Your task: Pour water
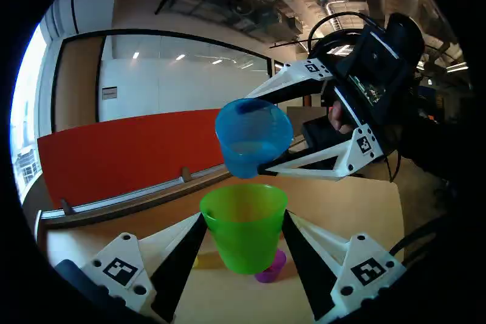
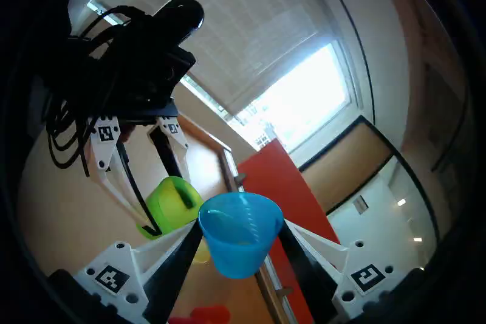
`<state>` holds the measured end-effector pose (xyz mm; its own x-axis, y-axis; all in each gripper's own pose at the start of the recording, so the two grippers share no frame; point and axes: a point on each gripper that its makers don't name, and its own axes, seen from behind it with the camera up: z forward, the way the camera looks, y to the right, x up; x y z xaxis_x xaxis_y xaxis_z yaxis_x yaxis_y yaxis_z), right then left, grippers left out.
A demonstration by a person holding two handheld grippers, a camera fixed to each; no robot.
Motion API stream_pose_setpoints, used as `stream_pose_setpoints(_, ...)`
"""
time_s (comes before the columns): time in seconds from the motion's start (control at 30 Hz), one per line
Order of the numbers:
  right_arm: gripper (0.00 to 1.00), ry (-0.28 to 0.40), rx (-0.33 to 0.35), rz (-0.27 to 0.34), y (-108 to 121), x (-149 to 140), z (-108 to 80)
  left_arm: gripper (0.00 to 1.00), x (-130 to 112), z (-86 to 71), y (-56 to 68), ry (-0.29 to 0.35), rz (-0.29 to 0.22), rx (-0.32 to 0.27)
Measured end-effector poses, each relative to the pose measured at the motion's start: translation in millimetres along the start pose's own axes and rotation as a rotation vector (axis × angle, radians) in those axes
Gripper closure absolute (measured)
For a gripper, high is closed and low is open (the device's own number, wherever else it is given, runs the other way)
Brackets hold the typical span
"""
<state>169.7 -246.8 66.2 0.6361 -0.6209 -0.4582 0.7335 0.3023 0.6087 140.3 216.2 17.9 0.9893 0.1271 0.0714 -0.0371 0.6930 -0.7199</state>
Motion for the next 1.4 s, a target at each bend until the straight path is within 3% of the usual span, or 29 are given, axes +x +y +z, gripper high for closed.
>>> stream_pose_setpoints(0.97, 0.09, -0.042, 0.040, -0.183, 4.8, 2.8, 7.7, 0.14, -1.3, 3.9, 0.4, 0.000, 0.004, -0.005)
stream_pose_setpoints(1.4, 0.09, -0.054, 0.046, -0.223, 6.7, 2.6, 9.1, 0.15, -0.4, 3.5, 2.3, -0.001, 0.008, -0.008)
